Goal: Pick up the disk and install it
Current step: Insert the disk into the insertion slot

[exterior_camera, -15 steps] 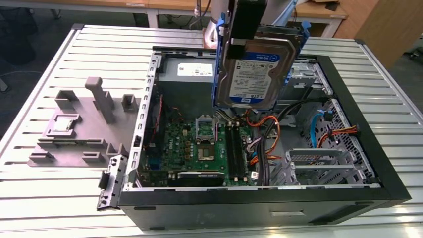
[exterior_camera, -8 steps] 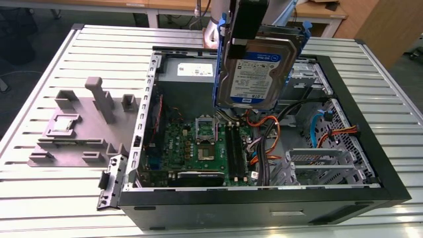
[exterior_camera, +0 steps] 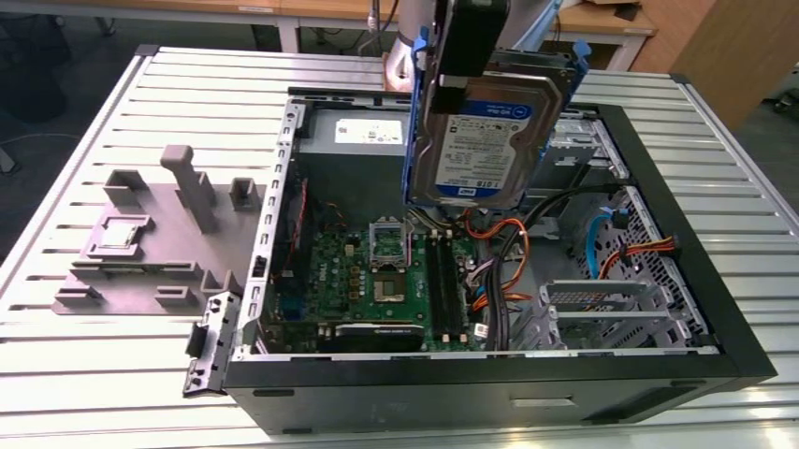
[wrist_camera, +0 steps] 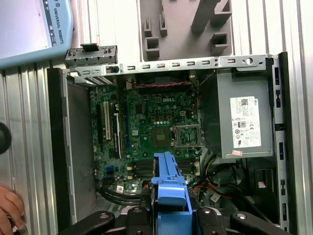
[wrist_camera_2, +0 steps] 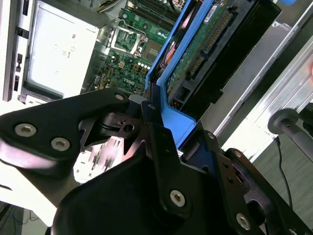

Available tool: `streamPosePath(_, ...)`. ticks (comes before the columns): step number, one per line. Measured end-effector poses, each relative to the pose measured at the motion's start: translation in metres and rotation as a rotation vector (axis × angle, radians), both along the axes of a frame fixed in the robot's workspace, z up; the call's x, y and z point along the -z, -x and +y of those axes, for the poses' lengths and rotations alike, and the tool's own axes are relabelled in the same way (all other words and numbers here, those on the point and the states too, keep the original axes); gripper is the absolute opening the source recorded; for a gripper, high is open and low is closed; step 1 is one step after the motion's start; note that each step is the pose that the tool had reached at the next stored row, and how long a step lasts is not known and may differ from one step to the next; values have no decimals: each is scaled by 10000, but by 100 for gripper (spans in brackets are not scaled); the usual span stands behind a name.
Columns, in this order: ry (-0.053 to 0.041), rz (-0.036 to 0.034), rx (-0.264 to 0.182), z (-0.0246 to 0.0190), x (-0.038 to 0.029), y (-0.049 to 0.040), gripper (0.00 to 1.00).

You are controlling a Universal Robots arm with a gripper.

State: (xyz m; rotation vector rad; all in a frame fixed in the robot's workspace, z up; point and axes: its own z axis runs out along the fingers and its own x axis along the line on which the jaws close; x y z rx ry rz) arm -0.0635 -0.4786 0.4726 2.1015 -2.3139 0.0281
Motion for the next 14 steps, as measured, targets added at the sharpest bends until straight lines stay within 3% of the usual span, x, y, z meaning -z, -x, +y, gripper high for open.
streamPosePath(6, -32, 1, 1, -135, 4, -3, 37)
streamPosePath(7, -89, 0, 0, -153, 5, -4, 37)
streamPosePath(10, -406, 2, 0, -184, 6, -6, 37)
streamPosePath(14, -416, 1, -1, -202, 6, -9, 37)
